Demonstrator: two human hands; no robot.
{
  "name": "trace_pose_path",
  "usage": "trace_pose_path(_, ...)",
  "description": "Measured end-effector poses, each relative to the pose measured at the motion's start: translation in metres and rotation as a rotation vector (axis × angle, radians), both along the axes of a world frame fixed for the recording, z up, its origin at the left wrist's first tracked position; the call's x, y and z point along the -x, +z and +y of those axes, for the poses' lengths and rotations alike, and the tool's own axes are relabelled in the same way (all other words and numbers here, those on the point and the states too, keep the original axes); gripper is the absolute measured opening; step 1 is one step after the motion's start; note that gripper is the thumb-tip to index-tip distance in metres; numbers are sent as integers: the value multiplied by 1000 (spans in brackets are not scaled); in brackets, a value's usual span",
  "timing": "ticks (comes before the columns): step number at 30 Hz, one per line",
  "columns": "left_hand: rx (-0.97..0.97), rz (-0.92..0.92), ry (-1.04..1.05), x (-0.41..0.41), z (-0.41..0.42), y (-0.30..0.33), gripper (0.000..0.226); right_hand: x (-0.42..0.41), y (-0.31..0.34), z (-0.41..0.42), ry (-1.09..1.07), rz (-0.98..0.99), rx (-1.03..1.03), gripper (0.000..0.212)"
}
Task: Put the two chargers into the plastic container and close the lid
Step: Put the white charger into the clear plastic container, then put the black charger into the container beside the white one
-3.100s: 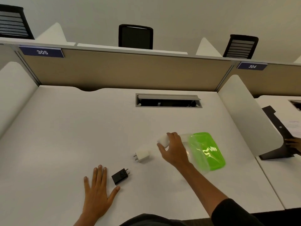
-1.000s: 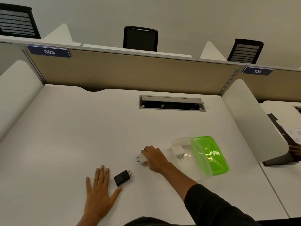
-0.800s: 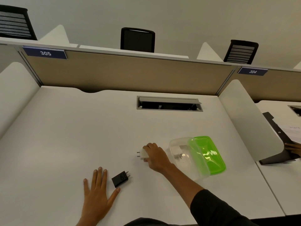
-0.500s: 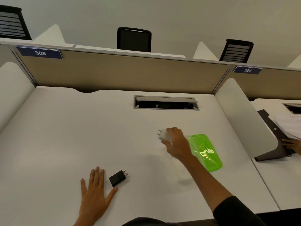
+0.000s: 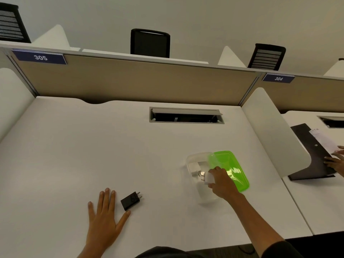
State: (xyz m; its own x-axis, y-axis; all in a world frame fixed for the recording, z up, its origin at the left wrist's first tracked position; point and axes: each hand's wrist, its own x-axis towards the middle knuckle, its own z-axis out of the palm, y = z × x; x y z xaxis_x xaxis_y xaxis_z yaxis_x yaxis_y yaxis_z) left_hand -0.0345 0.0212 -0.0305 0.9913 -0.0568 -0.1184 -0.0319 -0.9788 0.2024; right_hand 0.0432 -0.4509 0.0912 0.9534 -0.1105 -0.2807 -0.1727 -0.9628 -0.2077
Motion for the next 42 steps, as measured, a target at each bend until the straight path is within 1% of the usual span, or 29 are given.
trace_pose_path(4, -2, 1, 1, -1, 0, -1, 104, 1, -11, -1, 71, 75, 30, 60)
trace_pose_path(9, 1, 1, 6, -1, 0, -2, 104, -6, -19, 4, 153, 129, 72, 51)
trace_pose_path(13, 3, -3, 9, 0, 0, -2, 103, -14, -24, 5, 150, 123, 29, 51)
trace_pose_path(17, -3, -3, 5, 0, 1, -2, 103, -16, -26, 3, 139, 74, -7, 49)
trace_pose_path(22, -4, -8, -1, 0, 1, -3, 103, -16, -24, 0, 130, 69, -44, 56)
trace_pose_path(25, -11, -11, 0, 0, 1, -1, 103, -17, -14, 1, 107, 64, -81, 64)
trace_pose_path(27, -20, -11, 2, 1, 0, 0, 103, -22, 0, 6, 64, 12, -109, 69)
trace_pose_path(28, -24, -10, 3, 1, 0, 0, 103, -25, 7, 11, 43, -45, -123, 68)
trace_pose_path(31, -27, -3, 5, 1, 0, 1, 103, -36, 30, 37, 35, -318, -196, 60)
trace_pose_path(33, -32, 4, 8, 0, -1, 1, 103, -42, 42, 62, 113, -472, -244, 58)
trace_pose_path(35, -33, 5, 9, 1, -1, 3, 103, -42, 46, 96, 226, -510, -301, 52)
trace_pose_path(37, -31, 0, 8, 1, -1, 4, 103, -37, 39, 130, 337, -428, -362, 46)
trace_pose_path(39, -28, 0, 7, 2, -1, 5, 103, -30, 24, 162, 464, -265, -363, 46)
trace_pose_path(42, -23, -3, 6, 2, -1, 6, 103, -19, 1, 203, 642, -28, -276, 63)
